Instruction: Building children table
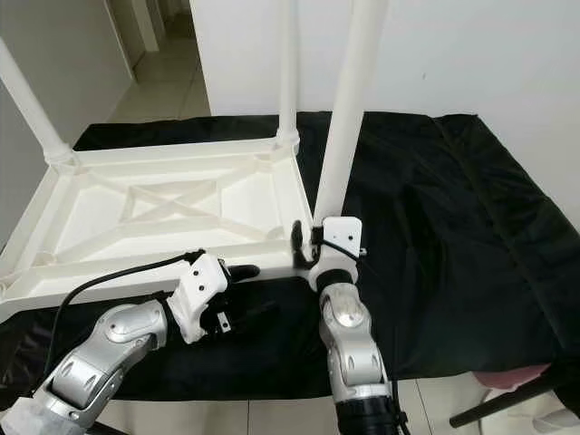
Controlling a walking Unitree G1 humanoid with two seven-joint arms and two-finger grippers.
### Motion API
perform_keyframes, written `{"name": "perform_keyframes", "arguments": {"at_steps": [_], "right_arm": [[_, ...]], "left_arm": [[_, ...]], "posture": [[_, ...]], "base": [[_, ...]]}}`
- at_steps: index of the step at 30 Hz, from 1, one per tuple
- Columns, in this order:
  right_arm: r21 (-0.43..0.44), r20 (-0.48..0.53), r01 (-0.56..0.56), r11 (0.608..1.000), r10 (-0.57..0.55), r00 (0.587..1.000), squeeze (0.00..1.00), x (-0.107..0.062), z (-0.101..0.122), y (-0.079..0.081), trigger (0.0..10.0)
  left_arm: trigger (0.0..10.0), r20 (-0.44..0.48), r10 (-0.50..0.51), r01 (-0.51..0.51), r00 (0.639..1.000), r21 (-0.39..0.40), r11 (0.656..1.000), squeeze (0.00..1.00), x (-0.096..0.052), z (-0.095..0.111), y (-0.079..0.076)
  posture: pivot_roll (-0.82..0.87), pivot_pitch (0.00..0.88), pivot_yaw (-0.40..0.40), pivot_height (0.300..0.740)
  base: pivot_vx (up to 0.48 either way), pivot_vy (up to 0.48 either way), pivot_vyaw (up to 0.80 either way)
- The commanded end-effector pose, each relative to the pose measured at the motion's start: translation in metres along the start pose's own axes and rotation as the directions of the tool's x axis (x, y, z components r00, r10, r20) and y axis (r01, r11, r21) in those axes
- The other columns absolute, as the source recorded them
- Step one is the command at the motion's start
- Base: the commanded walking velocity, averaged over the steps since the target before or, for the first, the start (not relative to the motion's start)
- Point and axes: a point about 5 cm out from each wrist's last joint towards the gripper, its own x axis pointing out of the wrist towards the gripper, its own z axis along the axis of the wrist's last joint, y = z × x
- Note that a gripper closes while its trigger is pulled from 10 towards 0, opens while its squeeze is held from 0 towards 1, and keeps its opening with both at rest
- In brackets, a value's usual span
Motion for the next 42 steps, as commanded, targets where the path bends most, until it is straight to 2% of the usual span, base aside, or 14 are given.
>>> {"name": "perform_keyframes", "arguments": {"at_steps": [1,4,6,10,12,15,21,26,29,30,33,35,38,42], "right_arm": [[0.021,0.046,-0.032,0.999,0.031,0.998,0.00,-0.005,0.003,0.002,10.0],[0.028,0.063,-0.043,0.999,0.042,0.997,0.00,-0.007,0.004,0.001,10.0],[-0.003,0.060,-0.040,0.999,0.040,0.997,0.00,-0.013,-0.004,-0.005,10.0],[-0.010,0.050,-0.011,1.000,0.011,0.999,0.00,-0.017,-0.008,-0.011,10.0],[-0.003,0.049,0.008,1.000,-0.008,0.999,0.00,-0.019,-0.010,-0.013,10.0],[0.002,0.057,0.004,1.000,-0.004,0.998,0.00,-0.020,-0.009,-0.013,10.0],[0.000,0.067,0.051,0.999,-0.050,0.996,0.00,-0.020,-0.010,-0.018,10.0],[-0.006,0.069,0.063,0.998,-0.062,0.996,0.00,-0.018,-0.010,-0.020,10.0],[-0.012,0.055,0.111,0.994,-0.110,0.992,0.00,-0.014,-0.011,-0.024,10.0],[-0.012,0.055,0.111,0.994,-0.110,0.992,0.00,-0.014,-0.011,-0.024,10.0],[-0.018,0.071,0.111,0.994,-0.109,0.991,0.00,-0.010,-0.008,-0.020,10.0],[-0.019,0.070,0.114,0.993,-0.112,0.991,0.00,-0.010,-0.008,-0.019,10.0],[-0.035,0.066,0.107,0.994,-0.104,0.992,0.00,-0.008,-0.010,-0.012,10.0],[-0.033,0.064,0.107,0.994,-0.105,0.992,0.00,-0.007,-0.010,-0.011,10.0]], "left_arm": [[10.0,-0.014,0.079,-0.079,0.997,-0.007,0.997,0.00,-0.003,-0.007,0.002],[10.0,-0.005,0.093,-0.093,0.996,-0.015,0.996,0.00,-0.002,-0.008,0.002],[10.0,0.018,0.188,-0.187,0.982,-0.023,0.982,0.00,0.000,-0.008,0.006],[10.0,0.039,0.253,-0.251,0.967,-0.063,0.966,0.00,0.000,-0.006,0.010],[10.0,0.044,0.344,-0.336,0.938,-0.133,0.933,0.00,-0.002,-0.008,0.015],[10.0,0.040,0.398,-0.385,0.916,-0.185,0.904,0.00,-0.002,-0.009,0.017],[10.0,0.027,0.499,-0.481,0.866,-0.221,0.848,0.00,-0.001,-0.009,0.021],[10.0,0.018,0.532,-0.517,0.847,-0.210,0.830,0.00,-0.001,-0.009,0.025],[10.0,0.015,0.580,-0.553,0.814,-0.283,0.783,0.00,-0.004,-0.011,0.033],[10.0,0.015,0.580,-0.553,0.814,-0.283,0.783,0.00,-0.004,-0.011,0.033],[10.0,-0.006,0.643,-0.616,0.766,-0.291,0.732,0.00,-0.007,-0.014,0.041],[10.0,-0.007,0.654,-0.628,0.757,-0.287,0.724,0.00,-0.008,-0.014,0.042],[10.0,-0.022,0.714,-0.689,0.699,-0.289,0.665,0.00,-0.003,-0.014,0.048],[10.0,-0.027,0.721,-0.695,0.693,-0.290,0.658,0.00,-0.002,-0.014,0.049]], "posture": [[-0.02,0.036,0.027,0.740],[-0.02,0.038,0.031,0.740],[-0.03,0.039,0.041,0.740],[-0.03,0.042,0.046,0.740],[-0.04,0.047,0.053,0.740],[-0.04,0.052,0.056,0.740],[-0.04,0.056,0.050,0.740],[-0.03,0.049,0.048,0.740],[-0.03,0.043,0.045,0.740],[-0.03,0.043,0.045,0.740],[-0.04,0.047,0.047,0.740],[-0.04,0.047,0.047,0.740],[-0.04,0.050,0.052,0.740],[-0.05,0.049,0.053,0.740]], "base": [[0.000,0.000,0.00],[0.000,0.000,0.00],[0.000,0.000,0.00],[0.000,0.000,0.00],[0.000,0.000,0.00],[0.000,0.000,0.00],[0.000,0.000,0.00],[0.000,0.000,0.00],[0.000,0.000,0.00],[0.000,0.000,0.00],[0.000,0.000,0.00],[0.000,0.000,0.00],[0.000,0.000,0.00],[0.000,0.000,0.00]]}}
